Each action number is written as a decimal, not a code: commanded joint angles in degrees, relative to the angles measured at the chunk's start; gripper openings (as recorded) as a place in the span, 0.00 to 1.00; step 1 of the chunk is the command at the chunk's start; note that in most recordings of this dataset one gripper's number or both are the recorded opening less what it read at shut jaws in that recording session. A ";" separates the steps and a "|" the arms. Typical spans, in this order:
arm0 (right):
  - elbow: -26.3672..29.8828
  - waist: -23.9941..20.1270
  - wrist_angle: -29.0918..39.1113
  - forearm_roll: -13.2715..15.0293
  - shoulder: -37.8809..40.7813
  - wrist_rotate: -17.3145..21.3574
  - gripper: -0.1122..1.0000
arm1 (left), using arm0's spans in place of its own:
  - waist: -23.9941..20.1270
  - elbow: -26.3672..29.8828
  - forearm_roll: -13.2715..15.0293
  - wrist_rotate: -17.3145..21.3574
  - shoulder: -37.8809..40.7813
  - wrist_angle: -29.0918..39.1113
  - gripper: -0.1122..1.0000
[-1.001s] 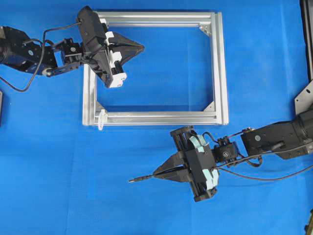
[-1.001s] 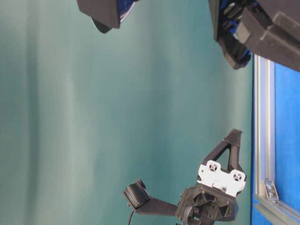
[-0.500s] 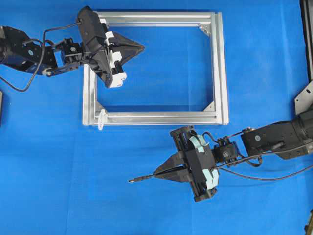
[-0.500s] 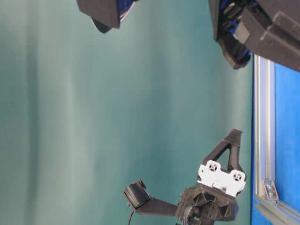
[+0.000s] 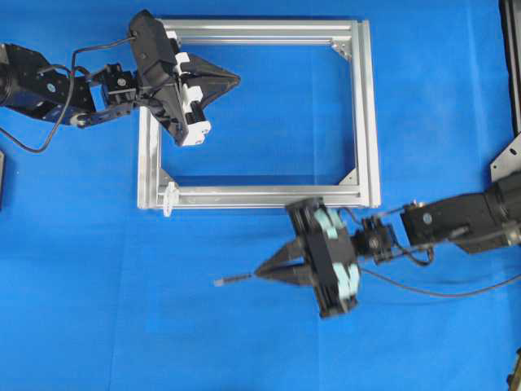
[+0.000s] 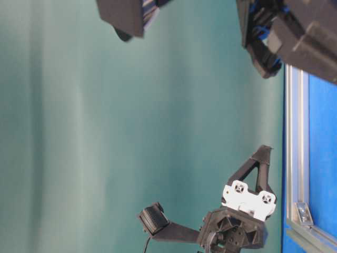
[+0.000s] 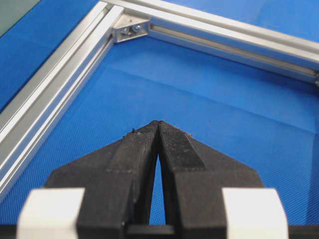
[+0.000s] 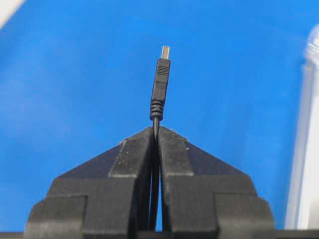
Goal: Insert the wire through the string loop located on the left side.
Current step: 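Carry the cable plug left toward the white zip-tie loop on the frame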
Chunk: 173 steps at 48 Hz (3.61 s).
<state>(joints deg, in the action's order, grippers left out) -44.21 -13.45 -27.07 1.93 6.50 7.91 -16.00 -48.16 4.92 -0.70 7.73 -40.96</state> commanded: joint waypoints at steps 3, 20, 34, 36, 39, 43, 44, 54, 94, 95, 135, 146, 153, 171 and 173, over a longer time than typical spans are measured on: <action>-0.35 3.16 -0.44 0.00 -2.64 -0.09 0.10 | 0.18 0.53 -0.09 0.00 -1.76 -0.26 0.10; -2.37 11.51 -0.18 0.00 -2.99 -0.09 0.10 | 0.18 0.44 -0.09 -0.09 -1.67 -0.26 0.10; -2.46 11.78 -0.35 0.00 -2.90 -0.18 0.10 | 0.18 0.62 -0.18 0.00 -1.67 -0.35 0.10; -2.46 11.78 -0.44 0.00 -2.90 -0.18 0.10 | 0.18 0.62 -0.18 0.00 -1.67 -0.26 0.10; -2.37 11.78 -0.44 0.00 -2.90 -0.18 0.10 | 0.18 0.62 -0.18 -0.09 -1.67 -0.26 0.10; -2.02 11.78 -0.53 0.00 -2.64 -0.18 0.10 | 0.18 0.62 -0.18 -0.09 -1.67 -0.26 0.10; -1.93 11.69 -0.53 0.00 -2.55 -0.18 0.10 | 0.18 0.62 -0.18 -0.09 -1.67 -0.26 0.10; 0.18 11.78 -0.44 0.00 -0.53 -0.18 0.10 | 0.18 0.62 -0.18 -0.09 -1.76 -0.35 0.10; 9.58 11.87 0.18 0.26 6.59 -0.44 0.10 | 0.18 0.53 -0.09 -0.09 -1.76 -0.26 0.10; 9.67 11.87 0.18 0.35 6.59 -0.44 0.10 | 0.18 0.62 -0.18 -0.09 -1.76 -0.35 0.10; 9.76 11.87 -0.09 0.26 6.77 -0.44 0.10 | 0.18 0.62 -0.18 -0.09 -1.76 -0.35 0.10; 9.76 11.87 0.09 0.35 6.77 -0.44 0.10 | 0.18 0.53 -0.18 -0.09 -1.76 -0.26 0.10; 9.67 11.87 0.00 0.26 6.77 -0.44 0.10 | 0.18 0.53 -0.18 -0.09 -1.76 -0.26 0.10; 9.67 11.87 0.09 0.26 6.77 -0.44 0.10 | 0.18 0.44 -0.18 -0.09 -1.76 -0.26 0.10; 9.76 11.87 0.09 0.26 6.77 -0.44 0.10 | 0.18 0.44 -0.18 -0.09 -1.76 -0.26 0.10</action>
<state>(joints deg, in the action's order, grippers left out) -35.68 -1.67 -26.63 2.20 14.15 7.38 -15.91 -48.16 4.92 -0.70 7.73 -40.96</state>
